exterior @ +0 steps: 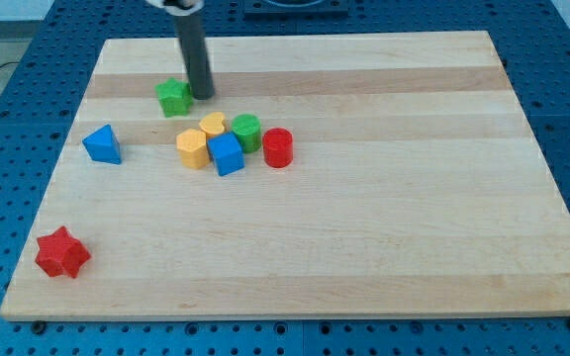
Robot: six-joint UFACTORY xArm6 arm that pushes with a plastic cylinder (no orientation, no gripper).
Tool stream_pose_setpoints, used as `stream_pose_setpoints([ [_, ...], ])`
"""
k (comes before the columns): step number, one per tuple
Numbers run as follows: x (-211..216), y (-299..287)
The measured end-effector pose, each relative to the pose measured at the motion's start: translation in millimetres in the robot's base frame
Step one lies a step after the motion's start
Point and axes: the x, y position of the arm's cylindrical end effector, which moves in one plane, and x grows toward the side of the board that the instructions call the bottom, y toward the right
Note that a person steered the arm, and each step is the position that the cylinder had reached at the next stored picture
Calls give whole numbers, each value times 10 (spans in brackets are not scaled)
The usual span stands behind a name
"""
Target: Move the yellow heart towards left center of the board
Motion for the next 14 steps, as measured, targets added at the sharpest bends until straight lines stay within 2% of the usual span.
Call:
stream_pose_setpoints([
  [1, 148, -752],
  [2, 135, -868],
  [3, -126, -108],
  [4, -22, 1139],
  [5, 580, 1916],
  [6, 1000, 1793],
  [8, 1015, 840],
  [10, 729, 577],
  [11, 675, 242],
  [14, 487, -198],
])
